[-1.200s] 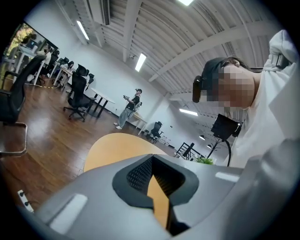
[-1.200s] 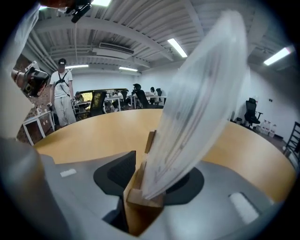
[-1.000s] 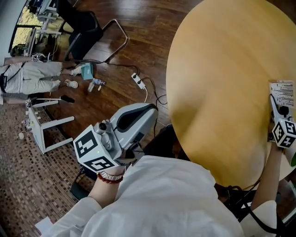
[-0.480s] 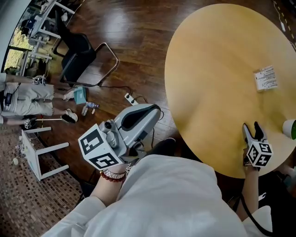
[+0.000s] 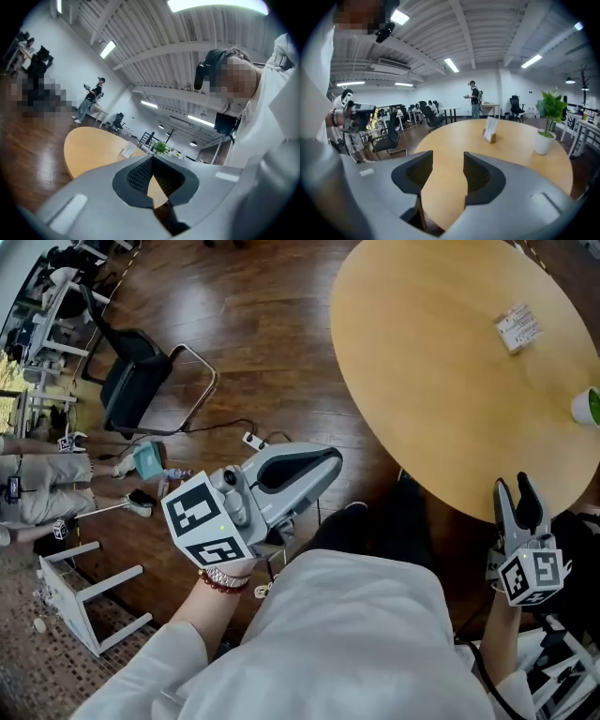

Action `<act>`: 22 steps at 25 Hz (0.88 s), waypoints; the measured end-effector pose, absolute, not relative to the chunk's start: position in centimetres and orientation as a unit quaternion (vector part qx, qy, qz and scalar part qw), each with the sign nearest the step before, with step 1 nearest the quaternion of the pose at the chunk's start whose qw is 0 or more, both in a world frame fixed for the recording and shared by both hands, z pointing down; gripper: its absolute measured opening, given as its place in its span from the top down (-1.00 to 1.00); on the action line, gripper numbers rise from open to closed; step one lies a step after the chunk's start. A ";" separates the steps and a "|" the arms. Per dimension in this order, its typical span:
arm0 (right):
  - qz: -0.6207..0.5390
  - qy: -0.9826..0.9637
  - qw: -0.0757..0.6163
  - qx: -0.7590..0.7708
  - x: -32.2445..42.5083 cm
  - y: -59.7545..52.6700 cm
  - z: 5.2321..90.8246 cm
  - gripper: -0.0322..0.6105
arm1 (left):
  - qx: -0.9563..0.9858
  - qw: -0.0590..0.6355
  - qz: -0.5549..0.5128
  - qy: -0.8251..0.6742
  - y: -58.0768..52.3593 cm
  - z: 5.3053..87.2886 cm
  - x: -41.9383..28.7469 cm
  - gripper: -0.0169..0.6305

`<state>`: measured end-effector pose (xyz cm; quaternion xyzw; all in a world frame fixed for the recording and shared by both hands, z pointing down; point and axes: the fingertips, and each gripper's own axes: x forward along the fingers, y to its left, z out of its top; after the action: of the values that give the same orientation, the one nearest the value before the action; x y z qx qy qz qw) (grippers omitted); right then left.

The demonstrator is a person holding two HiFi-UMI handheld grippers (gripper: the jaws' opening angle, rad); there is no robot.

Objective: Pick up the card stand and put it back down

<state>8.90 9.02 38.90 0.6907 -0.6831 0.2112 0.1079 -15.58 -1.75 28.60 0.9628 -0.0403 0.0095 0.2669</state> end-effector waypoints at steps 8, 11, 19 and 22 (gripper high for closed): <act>0.158 -0.685 0.029 0.710 4.4 16.0 28.1 0.24 | 0.960 0.277 -0.033 0.032 2.8 25.5 -13.4 0.96; 0.112 -0.721 0.020 0.683 3.2 17.2 24.7 0.22 | 0.958 0.280 -0.026 0.057 6.0 25.6 -12.3 0.96; 0.083 -0.746 -0.018 0.660 2.2 22.5 20.6 0.19 | 0.973 0.194 -0.041 0.118 13.9 19.2 -7.5 0.96; 0.069 -0.756 -0.012 0.651 0.0 24.2 20.5 0.16 | 0.970 0.191 -0.048 0.145 17.4 18.1 -6.8 0.96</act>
<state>-0.01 24.24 20.52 0.6512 -0.7557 0.0690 -0.0121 -6.80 17.40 18.14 0.9696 0.1446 -0.0483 0.1912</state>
